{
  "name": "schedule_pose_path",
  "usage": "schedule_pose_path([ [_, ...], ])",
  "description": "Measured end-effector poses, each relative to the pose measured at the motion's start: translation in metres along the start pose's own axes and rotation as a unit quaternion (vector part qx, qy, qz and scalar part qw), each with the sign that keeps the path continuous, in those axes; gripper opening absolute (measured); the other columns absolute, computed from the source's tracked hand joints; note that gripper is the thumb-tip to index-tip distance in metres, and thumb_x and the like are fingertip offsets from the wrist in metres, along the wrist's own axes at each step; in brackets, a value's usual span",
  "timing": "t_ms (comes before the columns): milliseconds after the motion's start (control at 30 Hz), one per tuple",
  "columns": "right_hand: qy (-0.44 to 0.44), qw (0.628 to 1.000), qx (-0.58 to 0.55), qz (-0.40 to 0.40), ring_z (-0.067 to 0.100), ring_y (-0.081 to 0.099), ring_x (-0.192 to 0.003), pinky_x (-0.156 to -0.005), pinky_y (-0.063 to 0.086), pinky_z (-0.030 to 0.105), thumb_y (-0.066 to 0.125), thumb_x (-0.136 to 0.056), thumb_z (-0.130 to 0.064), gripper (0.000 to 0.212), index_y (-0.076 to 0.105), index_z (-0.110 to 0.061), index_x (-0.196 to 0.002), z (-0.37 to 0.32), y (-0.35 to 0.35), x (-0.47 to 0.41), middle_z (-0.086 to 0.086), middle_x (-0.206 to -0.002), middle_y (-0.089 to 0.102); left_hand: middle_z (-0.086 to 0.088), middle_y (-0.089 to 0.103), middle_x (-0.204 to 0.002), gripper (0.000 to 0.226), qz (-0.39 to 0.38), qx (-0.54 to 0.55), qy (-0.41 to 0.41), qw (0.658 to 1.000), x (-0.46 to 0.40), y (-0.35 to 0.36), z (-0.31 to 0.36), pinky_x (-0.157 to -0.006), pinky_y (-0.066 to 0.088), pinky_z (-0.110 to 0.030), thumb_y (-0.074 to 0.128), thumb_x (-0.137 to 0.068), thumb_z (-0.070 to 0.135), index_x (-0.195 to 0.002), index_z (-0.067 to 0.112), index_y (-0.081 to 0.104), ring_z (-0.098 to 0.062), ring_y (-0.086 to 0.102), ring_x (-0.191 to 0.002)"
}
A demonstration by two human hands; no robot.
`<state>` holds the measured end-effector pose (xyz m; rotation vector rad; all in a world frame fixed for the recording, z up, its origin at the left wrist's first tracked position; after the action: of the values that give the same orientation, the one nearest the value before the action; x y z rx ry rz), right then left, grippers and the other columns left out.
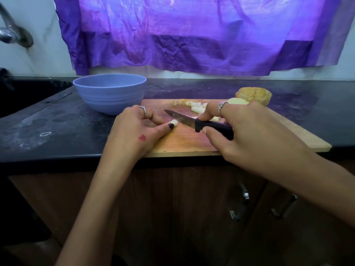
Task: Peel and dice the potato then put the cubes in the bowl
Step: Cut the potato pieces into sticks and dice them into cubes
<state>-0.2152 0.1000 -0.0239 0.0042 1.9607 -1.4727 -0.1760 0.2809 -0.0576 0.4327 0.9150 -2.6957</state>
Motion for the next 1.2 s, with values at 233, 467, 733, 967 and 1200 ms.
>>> schedule_pose_path([
  [233,-0.003,0.998,-0.019,-0.052,0.003,0.041,-0.064,-0.054,0.032,0.021,0.055,-0.09,-0.036,0.024,0.056,-0.035,-0.114,-0.002,0.01,-0.015,-0.018,-0.069,0.038,0.009,0.068,-0.096,0.011,-0.012,0.014,0.018,1.0,-0.005,0.003,-0.003,-0.088,0.049,-0.035,0.078,-0.076,0.032,-0.068,0.028,0.072,-0.009,0.06,-0.096],
  [467,-0.012,0.998,-0.006,-0.066,0.002,0.046,-0.068,-0.06,0.041,0.029,0.054,-0.09,-0.038,0.018,0.055,-0.035,-0.108,-0.002,0.012,-0.012,-0.013,-0.078,0.048,0.009,0.065,-0.097,0.022,0.017,0.011,0.006,1.0,-0.003,0.001,-0.004,-0.091,0.049,-0.047,0.081,-0.071,0.038,-0.054,0.036,0.066,-0.013,0.06,-0.099],
  [733,0.025,1.0,0.018,0.006,0.014,0.04,-0.069,-0.061,0.038,0.033,0.052,-0.091,-0.039,0.027,0.056,-0.034,-0.117,-0.004,0.001,0.001,-0.011,-0.069,0.042,0.008,0.063,-0.1,0.018,0.029,-0.025,-0.013,0.999,0.003,-0.002,-0.001,-0.092,0.048,-0.041,0.078,-0.073,0.045,-0.067,0.03,0.069,-0.014,0.056,-0.101],
  [967,0.032,0.998,-0.047,-0.021,0.001,0.048,-0.06,-0.047,0.029,0.016,0.059,-0.088,-0.036,0.016,0.059,-0.036,-0.103,-0.003,0.003,-0.004,-0.014,-0.064,0.042,0.012,0.064,-0.093,0.017,0.017,-0.025,0.005,1.0,0.002,-0.002,0.001,-0.086,0.048,-0.034,0.077,-0.076,0.038,-0.064,0.036,0.066,-0.011,0.057,-0.097],
  [1200,0.023,0.995,-0.095,-0.037,0.0,0.05,-0.063,-0.048,0.035,0.018,0.06,-0.083,-0.035,0.012,0.06,-0.037,-0.096,0.001,0.006,-0.008,-0.012,-0.057,0.045,0.02,0.062,-0.086,0.014,0.005,-0.009,0.023,1.0,0.0,-0.001,0.0,-0.08,0.043,-0.025,0.077,-0.077,0.035,-0.067,0.035,0.068,-0.006,0.057,-0.093],
])
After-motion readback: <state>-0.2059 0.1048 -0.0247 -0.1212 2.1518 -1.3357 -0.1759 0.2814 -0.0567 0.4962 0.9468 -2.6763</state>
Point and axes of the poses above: each hand's wrist, its own x-axis away from the middle knuckle, its own y-axis out of the palm, z = x × y, the point moved 5 cm from there along -x, towards the middle knuckle
